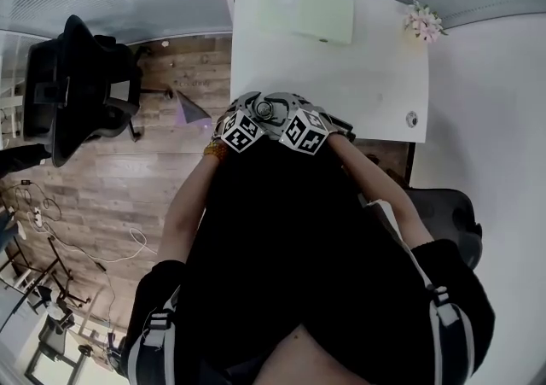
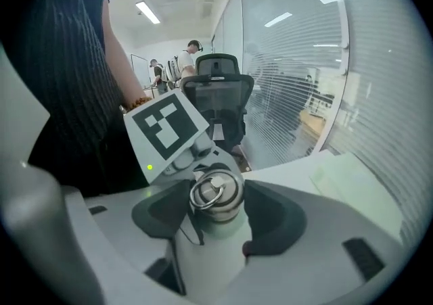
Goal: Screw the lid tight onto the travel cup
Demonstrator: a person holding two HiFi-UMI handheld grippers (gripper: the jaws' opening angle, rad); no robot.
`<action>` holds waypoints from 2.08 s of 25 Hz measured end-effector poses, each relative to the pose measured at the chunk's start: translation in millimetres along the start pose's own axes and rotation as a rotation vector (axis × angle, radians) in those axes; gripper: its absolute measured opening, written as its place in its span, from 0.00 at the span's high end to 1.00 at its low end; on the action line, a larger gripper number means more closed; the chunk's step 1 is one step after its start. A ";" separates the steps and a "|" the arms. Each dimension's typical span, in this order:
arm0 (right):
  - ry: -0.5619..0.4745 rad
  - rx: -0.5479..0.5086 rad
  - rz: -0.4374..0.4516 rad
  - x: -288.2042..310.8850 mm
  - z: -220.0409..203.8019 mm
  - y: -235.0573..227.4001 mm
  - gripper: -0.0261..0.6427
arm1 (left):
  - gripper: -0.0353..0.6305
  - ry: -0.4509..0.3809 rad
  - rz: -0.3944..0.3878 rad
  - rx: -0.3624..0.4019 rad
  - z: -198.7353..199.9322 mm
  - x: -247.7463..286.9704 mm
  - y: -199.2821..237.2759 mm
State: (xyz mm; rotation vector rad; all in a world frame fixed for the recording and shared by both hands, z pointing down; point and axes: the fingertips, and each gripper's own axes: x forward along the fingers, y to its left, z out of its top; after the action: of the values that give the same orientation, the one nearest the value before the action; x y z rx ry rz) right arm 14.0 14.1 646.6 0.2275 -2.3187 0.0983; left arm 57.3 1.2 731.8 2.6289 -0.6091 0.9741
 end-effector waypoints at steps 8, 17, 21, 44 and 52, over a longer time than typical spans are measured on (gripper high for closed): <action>0.060 -0.157 0.154 5.1 -1.4 1.2 0.59 | 0.36 0.117 -0.206 0.142 -6.2 2.3 -5.5; 0.168 -0.385 0.385 5.4 -1.0 3.6 0.59 | 0.36 0.305 -0.570 0.490 -16.1 -8.4 -17.7; 0.079 -0.268 0.263 0.9 0.7 -0.8 0.58 | 0.36 0.156 -0.414 0.311 -9.5 -4.3 -13.3; 0.090 -0.121 0.097 -6.3 -7.9 -35.7 0.59 | 0.37 0.107 -0.115 0.096 18.8 18.3 12.0; 0.092 -0.137 0.116 -7.3 -8.2 -34.6 0.59 | 0.37 0.118 -0.115 0.113 20.2 21.0 10.5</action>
State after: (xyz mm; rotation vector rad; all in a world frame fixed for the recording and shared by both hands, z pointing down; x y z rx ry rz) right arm 31.5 -17.7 646.9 0.0186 -2.2356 0.0070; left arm 77.9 -21.9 732.0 2.6465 -0.3808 1.1486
